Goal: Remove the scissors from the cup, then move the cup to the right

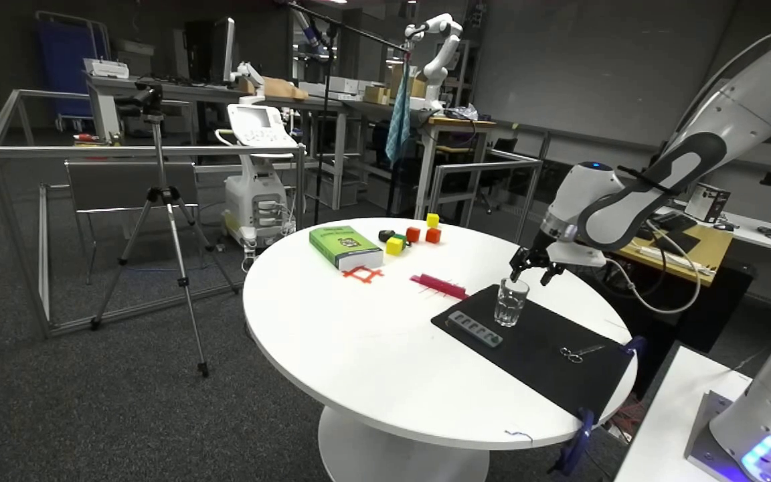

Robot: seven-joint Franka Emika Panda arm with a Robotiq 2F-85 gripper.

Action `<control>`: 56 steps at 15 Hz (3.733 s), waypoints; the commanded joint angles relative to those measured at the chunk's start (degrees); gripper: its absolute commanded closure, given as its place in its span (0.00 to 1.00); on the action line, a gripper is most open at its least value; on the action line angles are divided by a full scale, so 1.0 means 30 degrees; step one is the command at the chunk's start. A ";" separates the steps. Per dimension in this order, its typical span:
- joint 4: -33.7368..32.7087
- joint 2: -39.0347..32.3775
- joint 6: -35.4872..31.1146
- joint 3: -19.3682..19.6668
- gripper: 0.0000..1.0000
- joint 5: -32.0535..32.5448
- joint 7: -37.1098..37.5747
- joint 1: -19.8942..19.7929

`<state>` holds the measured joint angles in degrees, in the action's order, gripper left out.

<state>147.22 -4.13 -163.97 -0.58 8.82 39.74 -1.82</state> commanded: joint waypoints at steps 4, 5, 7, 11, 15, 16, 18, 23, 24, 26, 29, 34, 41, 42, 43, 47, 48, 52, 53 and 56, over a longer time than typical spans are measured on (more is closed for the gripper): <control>-0.0834 -0.1272 -0.1174 0.0791 0.00 -0.0360 -0.0066 0.0981; -0.0946 -0.1454 -0.1276 0.0854 0.00 -0.0361 -0.0064 0.1084; -0.1043 -0.1739 -0.1560 0.1069 0.00 -0.0304 -0.0045 0.1393; -0.1153 -0.2183 -0.2054 0.1499 0.00 -0.0316 -0.0066 0.2154; -0.1394 -0.2479 -0.2153 0.1950 0.00 -0.0287 0.0006 0.2731; -0.1479 -0.2550 -0.2104 0.2063 0.00 -0.0292 0.0040 0.2841; -0.1674 -0.2731 -0.2063 0.2361 0.00 -0.0196 0.0156 0.3076; -0.2028 -0.3001 -0.1859 0.3122 0.00 0.0081 0.0429 0.3721; -0.2089 -0.3063 -0.1819 0.3244 0.25 0.0053 0.0466 0.3856; -0.2157 -0.3162 -0.1748 0.3459 0.34 0.0039 0.0487 0.4083; -0.2239 -0.3184 -0.1677 0.3707 0.39 0.0081 0.0638 0.4363; -0.2271 -0.2961 -0.1500 0.3898 0.39 0.0089 0.0831 0.4690; -0.2778 -0.1848 -0.0798 0.2949 0.39 -0.1142 0.0595 0.4455; -0.2945 -0.1808 -0.0724 0.2885 0.39 -0.1238 0.0579 0.4409; -0.3090 -0.1774 -0.0681 0.2902 0.39 -0.1258 0.0537 0.4350; -0.3711 -0.1775 -0.0393 0.3026 0.39 -0.1271 0.0454 0.4167; -0.3903 -0.1816 -0.0296 0.3077 0.39 -0.1294 0.0422 0.4103; -0.4659 -0.2003 0.0192 0.2939 0.39 -0.1461 0.0292 0.3577; -0.4904 -0.2099 0.0246 0.2846 0.39 -0.1653 0.0198 0.3435; -0.5584 -0.2264 0.0586 0.2715 0.39 -0.2019 0.0152 0.3112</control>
<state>133.09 -11.42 -164.36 8.66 4.88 41.07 9.04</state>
